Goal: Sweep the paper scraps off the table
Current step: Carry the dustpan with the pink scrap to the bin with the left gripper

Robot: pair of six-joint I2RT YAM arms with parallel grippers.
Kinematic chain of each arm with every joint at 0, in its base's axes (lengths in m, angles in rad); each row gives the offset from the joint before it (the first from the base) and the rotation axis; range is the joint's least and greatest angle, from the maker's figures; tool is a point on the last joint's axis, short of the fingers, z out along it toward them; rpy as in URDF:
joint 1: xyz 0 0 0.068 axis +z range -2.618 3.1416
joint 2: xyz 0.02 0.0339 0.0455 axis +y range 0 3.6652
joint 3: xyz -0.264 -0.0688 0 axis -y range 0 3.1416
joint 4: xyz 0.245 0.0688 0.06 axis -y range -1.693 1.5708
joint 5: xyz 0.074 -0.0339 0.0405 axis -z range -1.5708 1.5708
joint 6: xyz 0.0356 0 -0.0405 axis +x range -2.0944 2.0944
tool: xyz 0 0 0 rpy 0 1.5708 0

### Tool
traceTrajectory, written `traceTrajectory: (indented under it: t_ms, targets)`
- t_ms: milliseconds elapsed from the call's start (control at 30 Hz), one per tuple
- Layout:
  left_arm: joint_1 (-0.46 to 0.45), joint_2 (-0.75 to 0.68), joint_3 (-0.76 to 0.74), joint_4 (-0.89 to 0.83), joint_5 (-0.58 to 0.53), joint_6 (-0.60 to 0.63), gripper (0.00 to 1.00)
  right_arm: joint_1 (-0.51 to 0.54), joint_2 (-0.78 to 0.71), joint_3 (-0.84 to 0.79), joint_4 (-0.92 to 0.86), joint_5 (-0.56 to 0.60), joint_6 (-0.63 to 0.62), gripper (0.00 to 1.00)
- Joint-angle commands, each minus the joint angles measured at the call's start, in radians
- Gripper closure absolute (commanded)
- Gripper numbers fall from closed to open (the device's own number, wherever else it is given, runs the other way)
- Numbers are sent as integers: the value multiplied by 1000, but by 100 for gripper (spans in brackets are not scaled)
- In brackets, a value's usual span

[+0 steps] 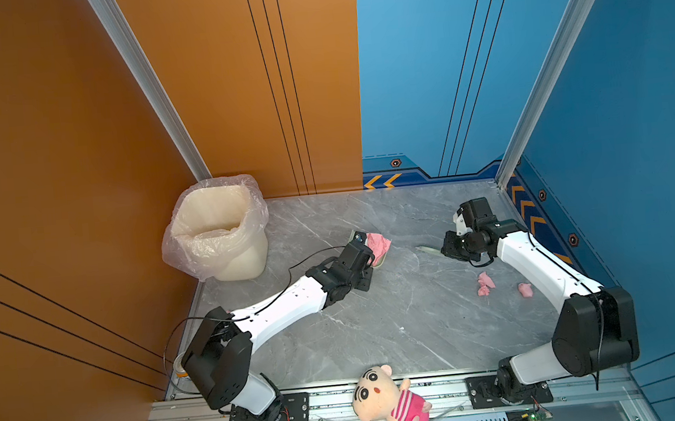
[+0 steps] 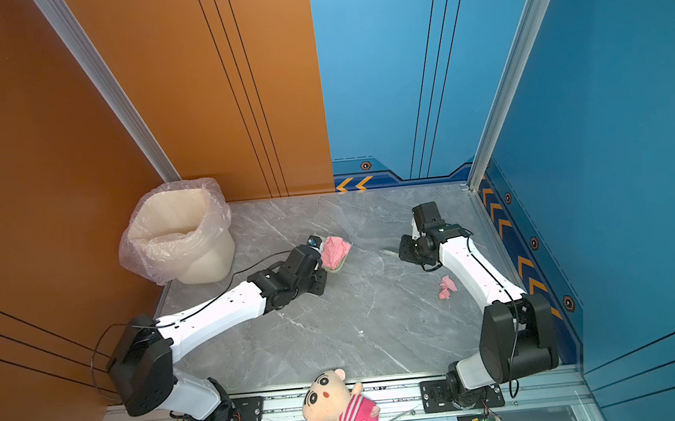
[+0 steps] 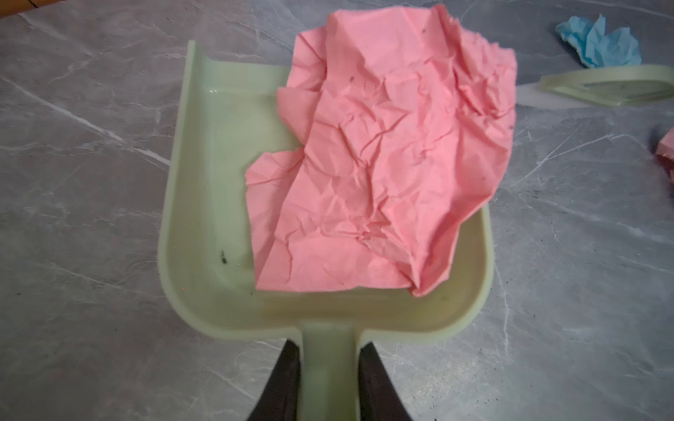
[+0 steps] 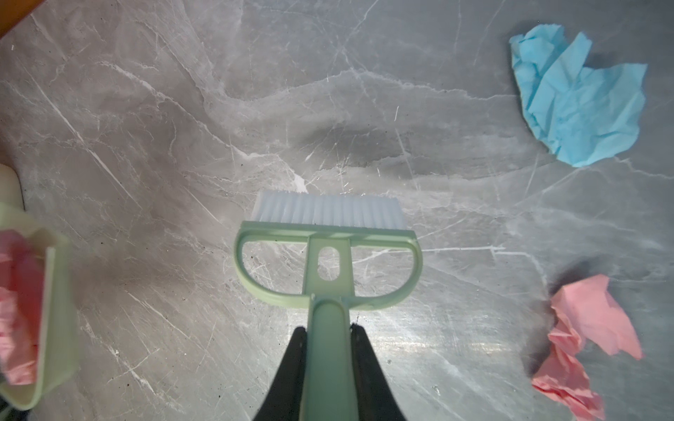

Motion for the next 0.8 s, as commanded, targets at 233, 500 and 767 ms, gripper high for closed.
traceTrajectory:
  t_ms: [233,500,767]
  targets:
    - [160,-228,55,-191,67,49,85,-7,-9,-9,-15,-25,-15,100]
    - [338,-336,100,-265,166,70,85,-3,-1,-6,-7,-35,-8,100]
    - [501,-350,174,-298,251,82,84,24,-7,9,-25,-18,-2,100]
